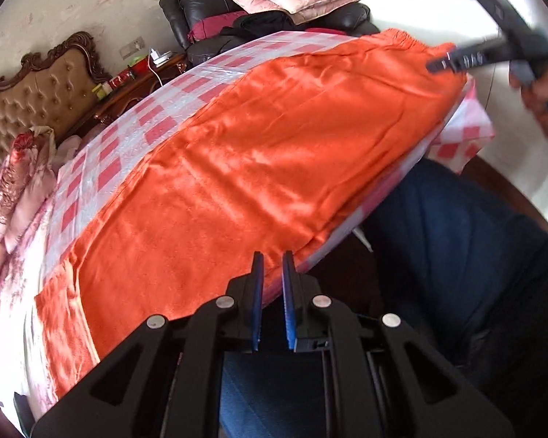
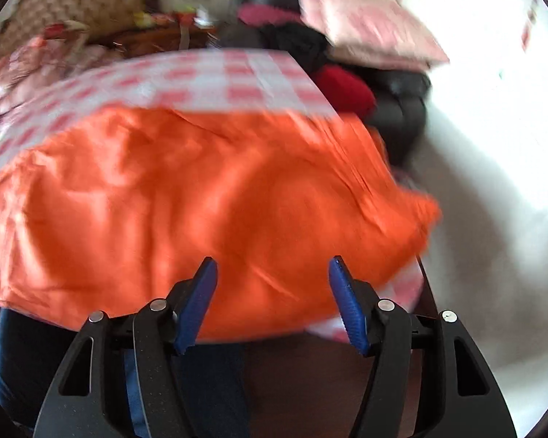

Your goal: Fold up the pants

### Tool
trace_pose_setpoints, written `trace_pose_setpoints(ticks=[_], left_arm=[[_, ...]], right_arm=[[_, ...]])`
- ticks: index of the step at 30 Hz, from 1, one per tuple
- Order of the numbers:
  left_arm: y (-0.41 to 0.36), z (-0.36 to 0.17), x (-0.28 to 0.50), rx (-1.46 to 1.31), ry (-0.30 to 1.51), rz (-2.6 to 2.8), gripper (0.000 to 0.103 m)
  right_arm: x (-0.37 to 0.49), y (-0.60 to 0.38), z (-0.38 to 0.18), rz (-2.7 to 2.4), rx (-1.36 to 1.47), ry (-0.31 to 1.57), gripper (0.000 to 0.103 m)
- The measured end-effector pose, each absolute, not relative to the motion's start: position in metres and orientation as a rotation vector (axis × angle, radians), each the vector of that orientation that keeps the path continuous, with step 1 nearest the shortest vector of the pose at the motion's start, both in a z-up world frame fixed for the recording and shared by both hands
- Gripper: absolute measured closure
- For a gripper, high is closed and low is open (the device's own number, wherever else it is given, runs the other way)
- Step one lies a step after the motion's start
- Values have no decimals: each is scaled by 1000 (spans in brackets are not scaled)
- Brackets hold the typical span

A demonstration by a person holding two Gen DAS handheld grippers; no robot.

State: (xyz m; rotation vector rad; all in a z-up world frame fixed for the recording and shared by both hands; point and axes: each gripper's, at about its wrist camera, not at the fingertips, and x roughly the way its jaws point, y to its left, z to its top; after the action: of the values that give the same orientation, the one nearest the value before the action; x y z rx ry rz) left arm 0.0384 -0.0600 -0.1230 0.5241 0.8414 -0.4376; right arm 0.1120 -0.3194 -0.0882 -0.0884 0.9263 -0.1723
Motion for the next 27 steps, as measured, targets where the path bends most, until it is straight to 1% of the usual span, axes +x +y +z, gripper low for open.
trace_pose_setpoints(ticks=[1, 2, 4, 6, 7, 8, 9, 10, 12, 13, 16, 17, 21, 24, 27], left_arm=[[-61, -124, 38, 537, 830, -436, 89], [-62, -125, 38, 543, 826, -441, 82], [-67, -132, 36, 565, 825, -453, 76], [-70, -137, 36, 591, 814, -450, 76], [-69, -138, 39, 571, 817, -444, 81], [-68, -138, 43, 533, 835, -451, 92], [-66, -137, 46, 505, 845, -455, 93], [-66, -134, 44, 509, 833, -456, 96], [-63, -131, 41, 497, 841, -474, 97], [-62, -132, 40, 490, 850, -482, 99], [-58, -140, 37, 496, 863, -487, 100], [-57, -141, 38, 483, 864, -488, 100], [-52, -142, 37, 432, 868, -493, 100], [-44, -140, 32, 401, 878, -480, 100], [-25, -129, 27, 325, 888, -459, 100]], right_arm=[[114, -304, -83, -129, -116, 916, 43], [115, -291, -80, -86, -127, 914, 43], [118, -268, -78, -7, -127, 915, 43], [123, -236, -81, 87, -139, 927, 42], [125, -226, -82, 111, -134, 936, 42], [129, -213, -87, 149, -123, 965, 42], [131, -204, -94, 164, -143, 1006, 43], [132, -195, -102, 170, -187, 1045, 43], [129, -189, -111, 175, -247, 1092, 43], [129, -189, -114, 178, -251, 1110, 43], [137, -193, -99, 206, -158, 1108, 41], [146, -187, -90, 222, -142, 1081, 39], [194, -145, -73, 285, -106, 1030, 39], [236, -105, -75, 290, -121, 1013, 40], [267, -75, -98, 285, -208, 1022, 40]])
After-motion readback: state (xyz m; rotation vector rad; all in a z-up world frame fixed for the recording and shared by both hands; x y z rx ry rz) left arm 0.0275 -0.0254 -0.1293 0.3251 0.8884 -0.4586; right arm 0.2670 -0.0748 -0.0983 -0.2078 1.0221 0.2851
